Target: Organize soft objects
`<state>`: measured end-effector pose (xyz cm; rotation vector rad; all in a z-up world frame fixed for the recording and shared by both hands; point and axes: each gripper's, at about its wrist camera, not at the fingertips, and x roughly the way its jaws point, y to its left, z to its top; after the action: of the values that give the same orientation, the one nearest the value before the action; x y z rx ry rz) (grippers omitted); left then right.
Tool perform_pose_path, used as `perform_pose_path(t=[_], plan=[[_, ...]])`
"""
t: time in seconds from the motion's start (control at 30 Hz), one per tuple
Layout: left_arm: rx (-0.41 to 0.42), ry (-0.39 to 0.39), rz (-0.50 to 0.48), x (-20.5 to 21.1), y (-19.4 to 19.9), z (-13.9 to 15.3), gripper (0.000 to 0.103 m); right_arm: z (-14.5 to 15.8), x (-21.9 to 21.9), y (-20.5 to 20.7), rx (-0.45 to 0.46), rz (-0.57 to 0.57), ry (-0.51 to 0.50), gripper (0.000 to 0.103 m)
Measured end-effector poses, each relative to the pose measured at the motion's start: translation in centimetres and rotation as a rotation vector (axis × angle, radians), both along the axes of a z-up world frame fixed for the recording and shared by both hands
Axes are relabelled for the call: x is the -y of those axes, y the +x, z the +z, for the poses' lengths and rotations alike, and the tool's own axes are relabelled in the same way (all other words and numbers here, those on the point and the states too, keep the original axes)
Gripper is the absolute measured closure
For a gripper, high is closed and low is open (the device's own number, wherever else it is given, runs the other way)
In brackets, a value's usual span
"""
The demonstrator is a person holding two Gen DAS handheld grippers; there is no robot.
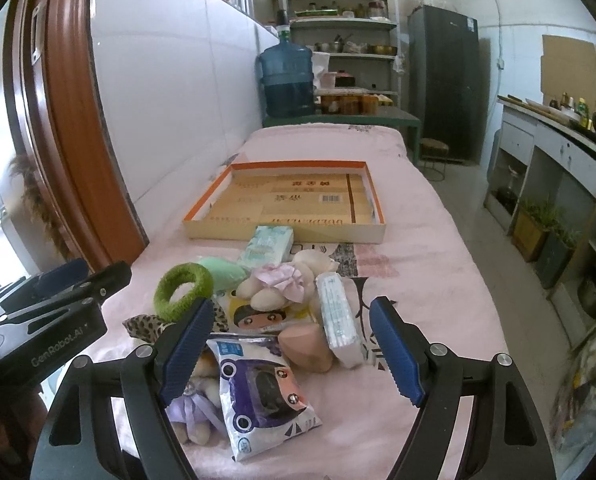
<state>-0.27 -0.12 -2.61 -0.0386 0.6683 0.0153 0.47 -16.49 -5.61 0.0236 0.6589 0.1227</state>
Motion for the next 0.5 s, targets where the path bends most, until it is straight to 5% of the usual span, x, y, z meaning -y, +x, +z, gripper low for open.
perform_pose_path(t=[0.5], plan=[[-0.016,-0.009,0.0,-0.25,0.33,-0.58,0.047,-0.73,-0.02,0.28,-0.014,-0.001,0.003,0.022]])
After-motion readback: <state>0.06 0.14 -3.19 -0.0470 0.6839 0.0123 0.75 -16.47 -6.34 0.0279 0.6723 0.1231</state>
